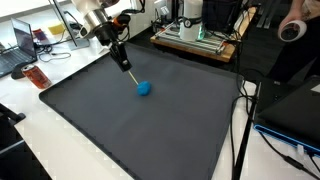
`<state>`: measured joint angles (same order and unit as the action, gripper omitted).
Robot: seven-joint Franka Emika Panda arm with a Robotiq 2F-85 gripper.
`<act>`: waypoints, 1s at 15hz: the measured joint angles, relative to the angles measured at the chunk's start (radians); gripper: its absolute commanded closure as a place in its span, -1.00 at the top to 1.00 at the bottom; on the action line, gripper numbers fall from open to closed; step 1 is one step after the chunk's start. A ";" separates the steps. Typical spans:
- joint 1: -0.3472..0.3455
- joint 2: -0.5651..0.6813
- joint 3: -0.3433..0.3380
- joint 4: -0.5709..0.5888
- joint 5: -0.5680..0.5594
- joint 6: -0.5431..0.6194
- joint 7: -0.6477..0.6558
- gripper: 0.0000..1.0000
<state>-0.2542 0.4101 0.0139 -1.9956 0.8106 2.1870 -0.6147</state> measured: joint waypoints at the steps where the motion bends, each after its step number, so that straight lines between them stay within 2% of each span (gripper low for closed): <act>1: -0.004 0.012 -0.001 0.013 0.001 -0.015 -0.003 -0.94; 9: -0.039 0.097 -0.002 0.084 0.060 -0.078 -0.061 -0.94; 15: -0.022 0.105 -0.003 0.114 0.044 -0.080 -0.047 -0.94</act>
<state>-0.2763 0.5153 0.0108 -1.8821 0.8550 2.1073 -0.6617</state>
